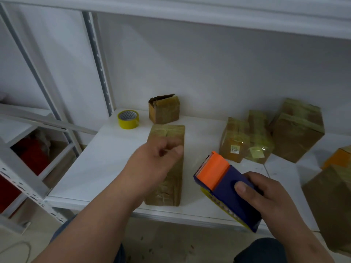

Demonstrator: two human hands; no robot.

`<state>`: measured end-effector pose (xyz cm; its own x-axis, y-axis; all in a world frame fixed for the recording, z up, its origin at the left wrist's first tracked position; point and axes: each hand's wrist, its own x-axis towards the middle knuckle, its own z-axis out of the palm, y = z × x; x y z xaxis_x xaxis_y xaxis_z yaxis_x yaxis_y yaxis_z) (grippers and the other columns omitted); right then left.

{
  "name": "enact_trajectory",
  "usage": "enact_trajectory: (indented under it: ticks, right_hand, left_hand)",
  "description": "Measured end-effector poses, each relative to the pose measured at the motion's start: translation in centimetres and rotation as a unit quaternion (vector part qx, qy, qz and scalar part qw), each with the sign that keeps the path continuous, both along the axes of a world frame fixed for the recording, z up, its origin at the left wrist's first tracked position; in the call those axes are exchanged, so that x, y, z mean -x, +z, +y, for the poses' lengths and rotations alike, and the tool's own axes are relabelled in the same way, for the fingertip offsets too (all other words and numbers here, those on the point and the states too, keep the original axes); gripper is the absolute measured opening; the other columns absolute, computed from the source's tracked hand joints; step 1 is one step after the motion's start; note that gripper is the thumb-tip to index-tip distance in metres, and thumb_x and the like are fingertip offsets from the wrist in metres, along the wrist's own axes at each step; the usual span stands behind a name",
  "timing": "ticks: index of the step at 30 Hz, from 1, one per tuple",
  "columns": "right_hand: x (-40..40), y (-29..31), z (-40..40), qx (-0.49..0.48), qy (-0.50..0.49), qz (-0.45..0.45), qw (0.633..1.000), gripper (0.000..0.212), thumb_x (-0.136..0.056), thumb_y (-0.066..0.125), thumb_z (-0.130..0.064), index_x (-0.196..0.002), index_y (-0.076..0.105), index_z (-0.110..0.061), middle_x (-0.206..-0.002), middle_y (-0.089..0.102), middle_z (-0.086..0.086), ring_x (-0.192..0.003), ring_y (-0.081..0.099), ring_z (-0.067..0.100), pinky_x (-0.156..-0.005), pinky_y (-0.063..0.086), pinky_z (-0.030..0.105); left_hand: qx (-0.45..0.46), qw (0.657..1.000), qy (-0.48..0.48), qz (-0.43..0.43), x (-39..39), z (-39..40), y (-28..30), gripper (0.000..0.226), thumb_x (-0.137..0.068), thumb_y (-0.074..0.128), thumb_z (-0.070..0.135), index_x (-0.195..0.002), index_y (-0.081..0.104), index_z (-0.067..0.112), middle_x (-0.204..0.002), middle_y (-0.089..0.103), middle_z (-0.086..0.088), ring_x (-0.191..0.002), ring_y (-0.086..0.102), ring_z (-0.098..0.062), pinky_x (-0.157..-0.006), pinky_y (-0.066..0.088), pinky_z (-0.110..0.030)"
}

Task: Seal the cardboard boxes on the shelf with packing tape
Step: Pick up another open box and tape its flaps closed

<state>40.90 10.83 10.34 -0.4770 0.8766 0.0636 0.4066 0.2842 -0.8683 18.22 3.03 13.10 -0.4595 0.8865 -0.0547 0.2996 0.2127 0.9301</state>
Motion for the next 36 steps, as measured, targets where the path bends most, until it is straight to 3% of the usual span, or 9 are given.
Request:
enact_trajectory:
  ticks: [4,10,13,18,21,23,28,32,36]
  right_hand:
    - [0.1,0.4,-1.2,-0.005,0.025,0.025,0.999,0.042,-0.061,0.054,-0.068,-0.073,0.064,-0.03,-0.064,0.066,0.003,-0.048,0.054,0.005,-0.046,0.038,0.012]
    - [0.0,0.0,-2.0,-0.02,0.032,0.004,0.999,0.046,-0.059,0.056,-0.072,-0.076,0.064,-0.031,-0.064,0.066,0.0,-0.049,0.057,0.007,-0.047,0.039,0.012]
    - [0.3,0.1,-2.2,-0.018,0.035,-0.007,0.999,0.059,-0.052,0.053,-0.087,-0.079,0.064,-0.036,-0.069,0.069,-0.002,-0.052,0.06,0.007,-0.047,0.041,0.011]
    - [0.7,0.1,-2.4,-0.02,0.043,-0.029,0.998,0.042,-0.056,0.052,-0.074,-0.08,0.062,-0.041,-0.069,0.069,-0.009,-0.054,0.061,0.004,-0.048,0.041,0.011]
    - [1.0,0.4,-2.5,-0.049,0.063,-0.06,0.995,0.055,-0.054,0.047,-0.09,-0.085,0.058,-0.046,-0.069,0.067,-0.016,-0.056,0.061,0.002,-0.048,0.04,0.008]
    - [1.1,0.5,-2.3,-0.068,0.077,-0.067,0.992,0.051,-0.059,0.046,-0.089,-0.087,0.056,-0.047,-0.069,0.066,-0.018,-0.056,0.061,0.002,-0.047,0.039,0.007]
    - [1.3,1.7,-1.1,-0.078,0.104,-0.076,0.989,0.037,-0.063,0.051,-0.072,-0.089,0.058,-0.047,-0.073,0.068,-0.015,-0.06,0.063,0.004,-0.049,0.041,0.009]
    - [0.0,2.5,0.2,-0.079,0.088,-0.087,0.989,0.062,-0.051,0.05,-0.092,-0.084,0.064,-0.041,-0.066,0.067,-0.006,-0.054,0.061,0.009,-0.047,0.039,0.012]
    - [-1.6,2.7,1.4,-0.04,0.065,-0.097,0.992,0.072,-0.043,0.05,-0.097,-0.079,0.069,-0.038,-0.07,0.07,0.004,-0.053,0.063,0.014,-0.049,0.042,0.02]
  left_hand:
    - [0.015,0.98,-0.089,-0.177,-1.1,-0.8,-0.4,0.057,-0.068,0.067,0.072,-0.1,0.074,0.024,-0.101,0.074,0.003,-0.102,0.067,-0.019,-0.101,0.048,-0.048]
    - [0.038,0.971,-0.127,-0.198,-1.5,-1.5,-1.3,0.026,-0.092,0.064,0.037,-0.091,0.072,0.012,-0.092,0.07,-0.014,-0.087,0.065,-0.028,-0.097,0.047,-0.059]
    - [0.03,0.979,-0.093,-0.181,-1.8,-1.5,-1.3,0.023,-0.096,0.058,0.025,-0.078,0.071,0.018,-0.08,0.069,-0.009,-0.078,0.061,-0.023,-0.09,0.053,-0.049]
    - [0.025,0.994,-0.042,-0.098,-1.9,-1.5,-1.4,0.032,-0.097,0.056,0.024,-0.067,0.067,0.025,-0.069,0.069,0.002,-0.067,0.063,-0.014,-0.075,0.057,-0.037]
    - [0.012,1.0,0.001,-0.021,-1.9,-1.4,-1.4,0.032,-0.097,0.055,0.02,-0.067,0.063,0.025,-0.061,0.064,0.011,-0.061,0.059,-0.003,-0.065,0.054,-0.022]
    - [0.003,1.0,0.018,0.009,-1.7,-1.5,-1.3,0.032,-0.096,0.055,0.018,-0.066,0.062,0.025,-0.056,0.061,0.015,-0.056,0.055,0.003,-0.054,0.044,-0.01]
    - [-0.025,0.998,0.057,0.004,-1.3,-1.6,-0.3,0.026,-0.095,0.057,0.02,-0.07,0.066,0.023,-0.061,0.065,0.007,-0.051,0.055,0.0,-0.052,0.045,-0.012]
    - [-0.094,0.979,0.164,-0.079,3.4,-2.0,1.3,0.022,-0.095,0.055,0.011,-0.08,0.068,0.017,-0.061,0.063,0.005,-0.052,0.059,-0.006,-0.068,0.055,-0.032]
    - [-0.106,0.972,0.175,-0.115,8.0,-2.1,1.2,0.022,-0.097,0.054,0.012,-0.078,0.066,0.01,-0.062,0.056,-0.001,-0.05,0.05,-0.006,-0.052,0.05,-0.018]
